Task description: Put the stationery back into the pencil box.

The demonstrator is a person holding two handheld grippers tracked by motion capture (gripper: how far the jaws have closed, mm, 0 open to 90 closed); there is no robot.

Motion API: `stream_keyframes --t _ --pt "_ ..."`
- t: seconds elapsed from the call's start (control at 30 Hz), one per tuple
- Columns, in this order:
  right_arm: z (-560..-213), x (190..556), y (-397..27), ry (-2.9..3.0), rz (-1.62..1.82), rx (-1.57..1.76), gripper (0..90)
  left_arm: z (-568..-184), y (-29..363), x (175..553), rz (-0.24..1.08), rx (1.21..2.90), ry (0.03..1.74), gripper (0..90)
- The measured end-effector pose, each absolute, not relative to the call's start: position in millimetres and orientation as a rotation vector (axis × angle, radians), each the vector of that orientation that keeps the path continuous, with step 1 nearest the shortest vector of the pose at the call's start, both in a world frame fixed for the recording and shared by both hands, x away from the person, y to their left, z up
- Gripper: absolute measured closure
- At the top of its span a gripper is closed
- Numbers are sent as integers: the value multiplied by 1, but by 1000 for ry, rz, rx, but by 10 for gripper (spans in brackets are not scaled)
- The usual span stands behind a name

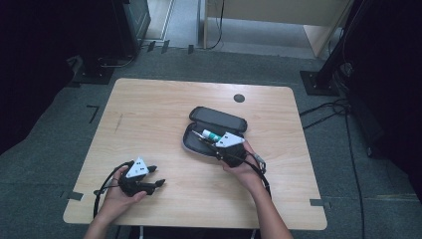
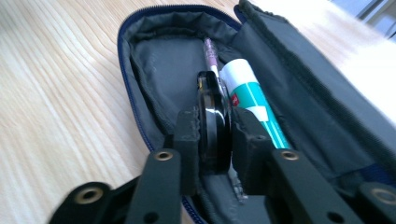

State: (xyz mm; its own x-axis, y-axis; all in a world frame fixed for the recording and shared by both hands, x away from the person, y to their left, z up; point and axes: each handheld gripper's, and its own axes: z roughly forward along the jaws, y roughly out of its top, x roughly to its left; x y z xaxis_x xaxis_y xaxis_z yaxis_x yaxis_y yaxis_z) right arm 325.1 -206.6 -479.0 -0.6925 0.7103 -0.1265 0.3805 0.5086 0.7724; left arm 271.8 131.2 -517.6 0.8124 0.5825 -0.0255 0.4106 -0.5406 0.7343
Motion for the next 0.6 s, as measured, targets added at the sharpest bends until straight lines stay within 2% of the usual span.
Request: stream_keyframes --t 0.03,0.17,0.33,0.6 --pt "-479 326 -209 2326 1069 920 643 -518 131 272 284 2218 726 385" --pt "-475 325 -219 2320 1247 1011 637 -518 131 272 285 2218 727 385" --pt "-475 325 -225 2297 1303 1097 725 -517 131 272 288 2221 724 385" --pt "-483 329 -211 2338 1212 1141 783 -517 131 272 289 2221 724 387"
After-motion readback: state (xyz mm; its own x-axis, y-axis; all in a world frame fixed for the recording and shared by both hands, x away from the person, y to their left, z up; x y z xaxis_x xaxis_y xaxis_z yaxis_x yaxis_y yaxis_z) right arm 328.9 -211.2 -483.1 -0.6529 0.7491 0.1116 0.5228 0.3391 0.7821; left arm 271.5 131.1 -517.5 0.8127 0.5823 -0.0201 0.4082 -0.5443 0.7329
